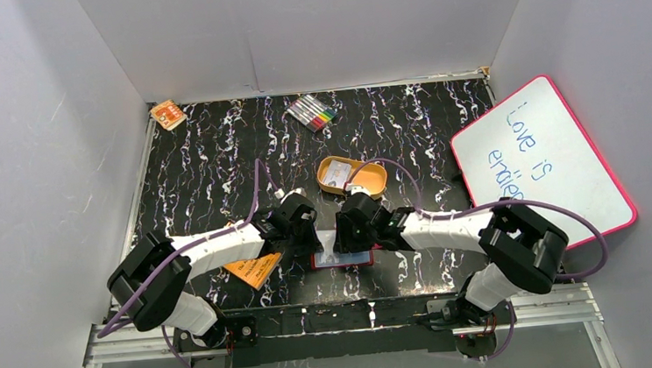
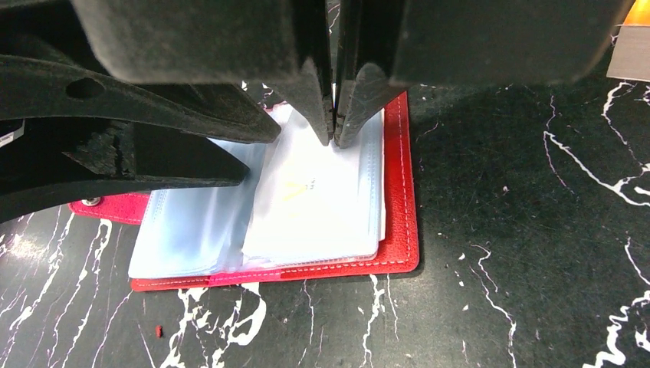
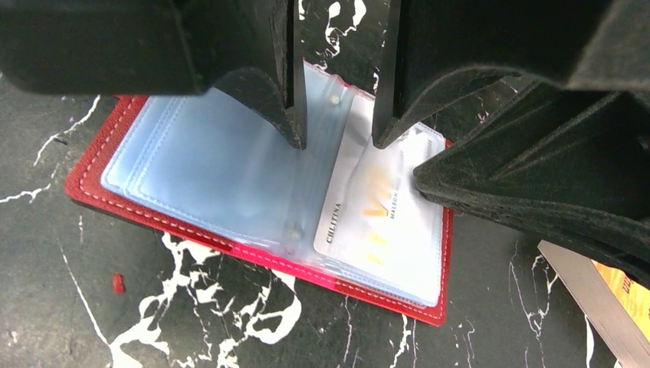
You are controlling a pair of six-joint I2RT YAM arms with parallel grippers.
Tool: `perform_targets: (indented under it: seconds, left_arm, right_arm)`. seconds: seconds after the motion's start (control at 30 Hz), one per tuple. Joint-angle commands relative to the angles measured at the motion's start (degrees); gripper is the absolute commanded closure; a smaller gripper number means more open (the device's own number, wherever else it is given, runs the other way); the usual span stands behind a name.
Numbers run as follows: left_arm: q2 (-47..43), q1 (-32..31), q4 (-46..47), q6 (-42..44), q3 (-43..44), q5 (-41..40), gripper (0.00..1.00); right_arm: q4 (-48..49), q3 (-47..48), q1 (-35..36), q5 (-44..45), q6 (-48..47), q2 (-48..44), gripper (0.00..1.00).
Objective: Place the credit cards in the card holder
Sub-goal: Adjust the card holder at the center of the board.
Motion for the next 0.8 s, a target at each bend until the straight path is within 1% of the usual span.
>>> perform_targets:
  seconds: [0.0,0.23,0.4,0.47,0.77]
  left_arm:
    - [0.00,0.15,-8.11,1.03,-2.48,-2.81,1.00]
    - [-0.30,0.17,-8.68,1.39,-2.00,-3.15,1.00]
    - [-0.17,0.17,-9.02,1.64,-1.87,-3.41,1.00]
    - [-0.18,0.17,-9.07,1.64,-2.12,-3.42,1.00]
    - [-0.33,0.16,-9.46,1.85,-2.74,-3.97,1.00]
  right_arm:
    - [-7.87,2.30,1.23,4.36,-2.04,3.93,0.55]
    - [-11.99,4.12,2.17,7.81,-2.72,7.03,0.62]
    - [-13.15,3.34,2.37,9.21,-3.28,7.32,0.71]
    - [-13.08,2.69,2.37,9.28,-3.28,6.93,0.77]
    - [-15.08,2.05,2.36,10.67,-3.88,6.32,0.88]
